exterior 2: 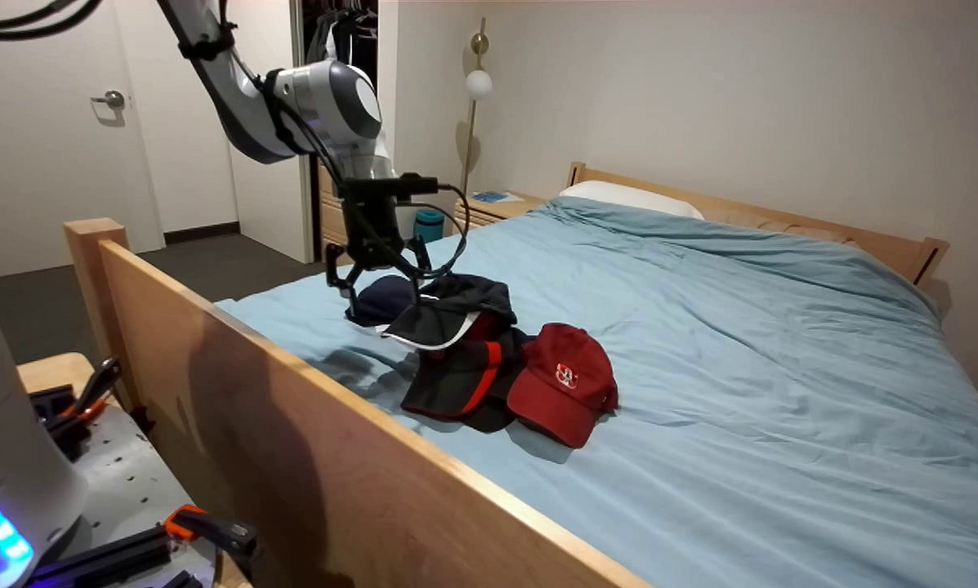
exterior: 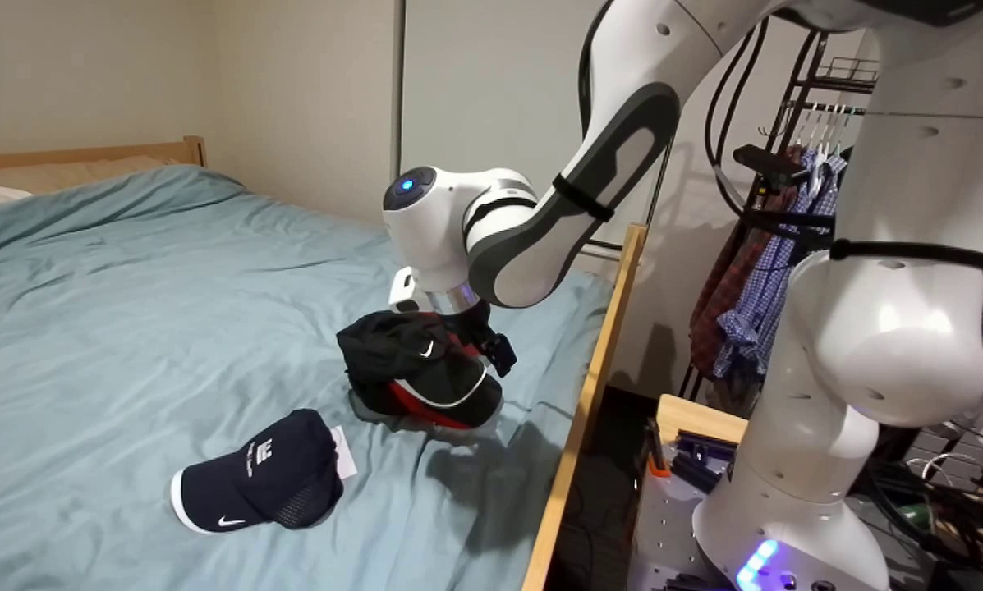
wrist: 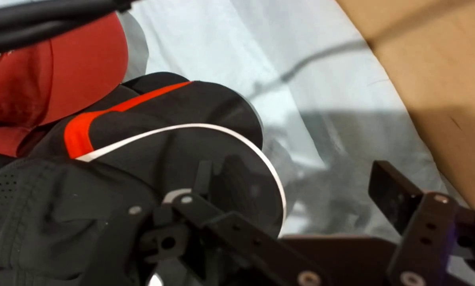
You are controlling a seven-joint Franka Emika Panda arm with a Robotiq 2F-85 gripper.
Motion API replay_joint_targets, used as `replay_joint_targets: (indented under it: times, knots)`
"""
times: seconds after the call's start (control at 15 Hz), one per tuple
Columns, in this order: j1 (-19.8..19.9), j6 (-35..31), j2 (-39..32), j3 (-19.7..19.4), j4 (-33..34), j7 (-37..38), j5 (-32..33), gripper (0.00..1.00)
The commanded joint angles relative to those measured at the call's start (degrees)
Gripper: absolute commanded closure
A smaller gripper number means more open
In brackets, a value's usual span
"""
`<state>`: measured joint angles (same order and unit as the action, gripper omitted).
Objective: Place the black cap on the stack to the right
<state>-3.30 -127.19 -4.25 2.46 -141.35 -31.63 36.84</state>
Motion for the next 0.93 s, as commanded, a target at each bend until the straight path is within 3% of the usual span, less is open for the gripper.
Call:
replay_joint_targets:
  times: [0.0,0.27,0.67,0.87]
  knots:
    - [0.8,-6.6,1.6,-0.3,-2.4,3.4,2.5,0.0]
    - [1.6,-18.0,3.0,-2.2,-7.3,12.0,7.0,0.0]
    - [1.4,-13.8,6.5,-3.0,-12.4,29.0,19.6,0.0]
    - [1.9,-16.5,5.6,-3.2,-12.1,33.4,29.3,0.0]
